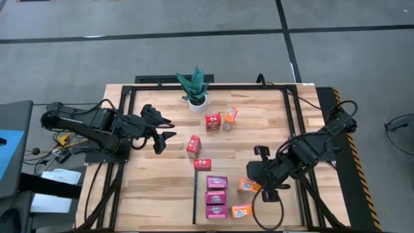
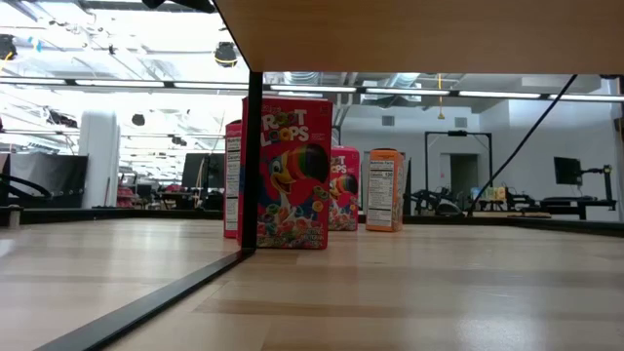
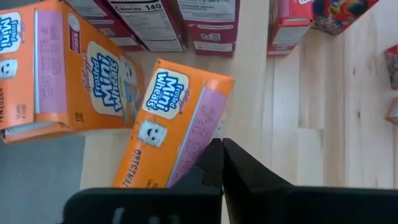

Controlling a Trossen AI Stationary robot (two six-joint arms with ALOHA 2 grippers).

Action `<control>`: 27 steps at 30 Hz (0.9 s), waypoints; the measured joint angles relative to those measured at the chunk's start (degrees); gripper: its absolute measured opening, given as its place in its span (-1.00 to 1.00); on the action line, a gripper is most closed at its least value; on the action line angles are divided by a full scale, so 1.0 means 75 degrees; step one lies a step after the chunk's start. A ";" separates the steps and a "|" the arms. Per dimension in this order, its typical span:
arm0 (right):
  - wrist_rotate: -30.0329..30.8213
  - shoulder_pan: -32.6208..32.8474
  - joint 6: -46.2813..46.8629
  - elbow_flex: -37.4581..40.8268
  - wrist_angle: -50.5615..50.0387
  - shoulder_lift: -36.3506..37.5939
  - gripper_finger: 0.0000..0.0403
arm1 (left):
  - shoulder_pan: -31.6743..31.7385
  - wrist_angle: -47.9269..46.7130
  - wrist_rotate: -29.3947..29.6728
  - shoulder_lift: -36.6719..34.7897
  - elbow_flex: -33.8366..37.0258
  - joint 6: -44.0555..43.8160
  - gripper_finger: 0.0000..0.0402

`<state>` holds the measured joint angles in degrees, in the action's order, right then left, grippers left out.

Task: Stack cereal on shelf
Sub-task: Put the orange cereal box on the shelf

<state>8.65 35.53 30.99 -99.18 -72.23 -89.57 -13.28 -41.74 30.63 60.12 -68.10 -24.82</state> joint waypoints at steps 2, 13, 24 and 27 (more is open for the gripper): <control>0.0005 -0.0003 0.0014 0.0000 -0.0055 0.0002 -0.93 | -0.0002 -0.0002 -0.0002 0.0000 0.0000 0.0013 0.27; 0.0601 -0.0215 -0.0052 0.0128 -0.0748 0.0053 -0.86 | -0.0002 -0.0002 -0.0005 0.0000 0.0000 0.0009 0.27; -0.0600 -0.0953 -0.0566 0.1600 0.0852 0.0550 -0.86 | -0.0002 0.0000 -0.0041 0.0000 0.0000 -0.0125 0.27; -0.0691 -0.1005 -0.0708 0.1673 0.0817 0.0570 -0.84 | -0.0002 0.0000 -0.0038 0.0000 0.0000 -0.0128 0.27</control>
<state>3.47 27.99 25.68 -86.63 -66.11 -85.30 -13.30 -41.74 30.35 60.12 -68.10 -25.78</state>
